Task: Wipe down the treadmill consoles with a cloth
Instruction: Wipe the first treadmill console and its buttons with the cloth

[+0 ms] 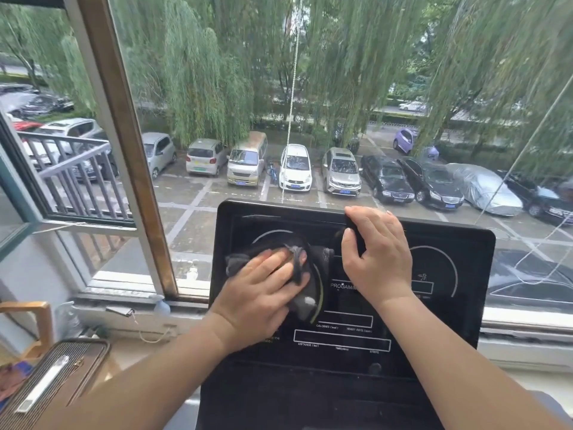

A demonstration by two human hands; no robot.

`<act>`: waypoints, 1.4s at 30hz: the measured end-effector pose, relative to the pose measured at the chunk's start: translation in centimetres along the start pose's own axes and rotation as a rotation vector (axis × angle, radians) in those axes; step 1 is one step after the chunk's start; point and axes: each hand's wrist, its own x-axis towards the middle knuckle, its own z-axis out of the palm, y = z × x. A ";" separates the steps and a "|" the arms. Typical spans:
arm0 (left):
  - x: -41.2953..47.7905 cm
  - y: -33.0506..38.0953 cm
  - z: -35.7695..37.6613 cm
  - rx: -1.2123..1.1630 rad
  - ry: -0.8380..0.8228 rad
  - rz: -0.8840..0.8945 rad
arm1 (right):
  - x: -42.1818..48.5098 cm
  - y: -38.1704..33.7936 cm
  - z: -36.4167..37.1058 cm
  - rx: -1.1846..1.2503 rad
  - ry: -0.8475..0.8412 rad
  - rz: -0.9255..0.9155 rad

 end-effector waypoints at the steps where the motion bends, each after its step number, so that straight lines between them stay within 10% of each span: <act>1: 0.3 -1.4 -0.6 -0.003 -0.029 0.067 | 0.0 0.0 0.0 -0.002 -0.006 0.002; 9: 2.6 0.4 0.2 -0.048 0.167 -0.403 | 0.0 -0.3 0.1 0.025 -0.024 0.045; 16: 1.0 -1.0 -0.1 0.034 -0.066 0.175 | 0.2 0.9 -2.0 0.016 -0.198 -0.038; 23: 3.9 1.4 0.3 -0.031 0.120 -0.544 | 1.2 7.5 -6.3 -0.262 -0.287 0.124; 30: 4.5 3.5 1.7 0.060 -0.002 -0.187 | 0.7 9.6 -6.9 -0.172 -0.267 0.077; 36: 8.3 5.9 2.1 -0.111 0.205 -0.770 | 0.1 10.3 -7.0 -0.100 -0.265 0.054; 42: 3.6 7.4 2.4 0.119 -0.114 -0.244 | 0.3 10.9 -7.4 -0.107 -0.348 0.006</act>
